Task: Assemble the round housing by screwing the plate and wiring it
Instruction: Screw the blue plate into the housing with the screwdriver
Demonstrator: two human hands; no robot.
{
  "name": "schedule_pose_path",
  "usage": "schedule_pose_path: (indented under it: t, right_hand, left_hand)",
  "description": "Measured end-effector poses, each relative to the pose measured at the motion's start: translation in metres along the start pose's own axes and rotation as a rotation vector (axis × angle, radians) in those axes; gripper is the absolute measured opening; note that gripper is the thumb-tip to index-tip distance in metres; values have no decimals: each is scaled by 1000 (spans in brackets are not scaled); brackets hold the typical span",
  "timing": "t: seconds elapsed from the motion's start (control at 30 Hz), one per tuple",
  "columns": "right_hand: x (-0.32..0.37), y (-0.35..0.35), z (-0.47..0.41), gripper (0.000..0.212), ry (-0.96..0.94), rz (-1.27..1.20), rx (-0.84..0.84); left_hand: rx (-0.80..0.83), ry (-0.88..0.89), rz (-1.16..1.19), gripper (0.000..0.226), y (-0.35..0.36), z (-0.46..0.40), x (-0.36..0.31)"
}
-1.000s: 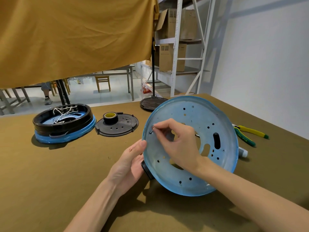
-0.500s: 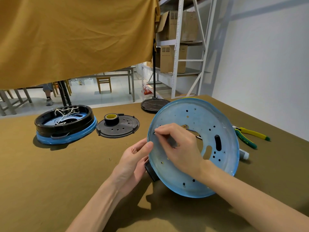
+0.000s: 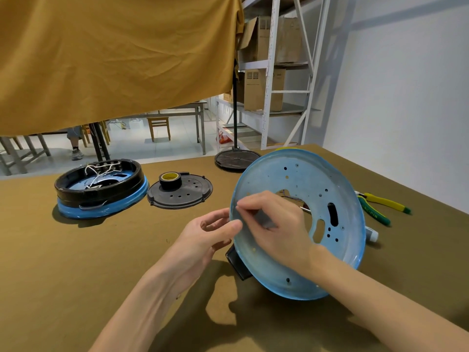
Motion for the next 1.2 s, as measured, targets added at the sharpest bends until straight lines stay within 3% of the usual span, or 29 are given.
schedule_pose_path:
  t: [0.13, 0.23, 0.33, 0.47, 0.7, 0.97, 1.2]
  right_hand:
    - [-3, -8, 2, 6, 12, 26, -71]
    - [11, -4, 5, 7, -128, 83, -65]
    - [11, -8, 5, 6, -130, 74, -110]
    - [11, -3, 16, 5, -190, 106, -47]
    - [-8, -14, 7, 4, 135, -60, -149]
    - [2, -10, 8, 4, -34, -11, -73]
    - [-15, -8, 17, 6, 207, -143, -124]
  left_hand:
    - [15, -10, 52, 55, 1, 1, 0]
    - [77, 5, 68, 60, 5, 4, -1]
    - [82, 27, 80, 63, 9, 4, -3]
    - [48, 15, 113, 64, 10, 4, -1]
    - [7, 34, 118, 67, 10, 5, 0]
    - [4, 61, 84, 66, 15, 7, 0]
    - [-35, 40, 164, 41, 30, 8, 4]
Point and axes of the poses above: each hand's wrist, its own z-axis away from the middle knuckle, its own y-axis out of the palm, x = y × z, the point moved 8 cm from there along -z, towards the middle knuckle, and after that the axes turned 11 degrees about y, right-handed, at the moved point
